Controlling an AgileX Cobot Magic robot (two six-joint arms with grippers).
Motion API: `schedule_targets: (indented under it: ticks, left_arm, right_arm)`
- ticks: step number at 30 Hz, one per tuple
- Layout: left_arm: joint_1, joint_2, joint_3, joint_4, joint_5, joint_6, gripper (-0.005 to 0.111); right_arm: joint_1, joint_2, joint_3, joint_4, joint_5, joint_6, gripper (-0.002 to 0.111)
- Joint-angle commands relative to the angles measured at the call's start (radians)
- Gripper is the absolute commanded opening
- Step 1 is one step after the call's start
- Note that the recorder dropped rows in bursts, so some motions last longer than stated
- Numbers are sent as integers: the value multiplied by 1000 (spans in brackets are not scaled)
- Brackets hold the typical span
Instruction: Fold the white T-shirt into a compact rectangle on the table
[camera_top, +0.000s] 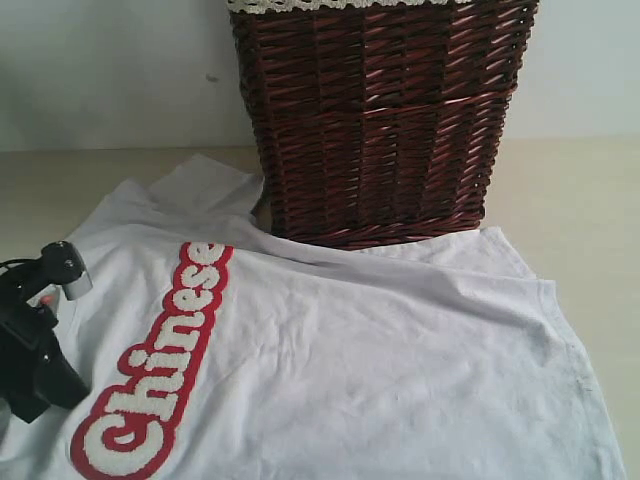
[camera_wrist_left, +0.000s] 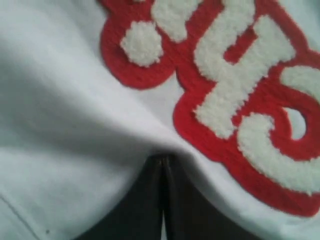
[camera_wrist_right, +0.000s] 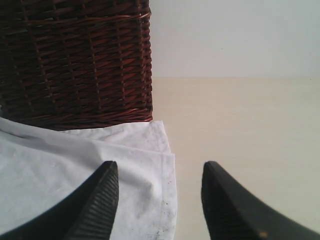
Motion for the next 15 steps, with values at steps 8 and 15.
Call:
schedule_targets:
  ticks: [8,15]
  left_arm:
    - [-93,95,-38,-56,-147,58,0]
    - [-89,69,-85,-70,-145,52,0]
  right_arm:
    - [-3,2,4,1,-9,-9,51]
    - [-3,2,4,1,-9,-9,51]
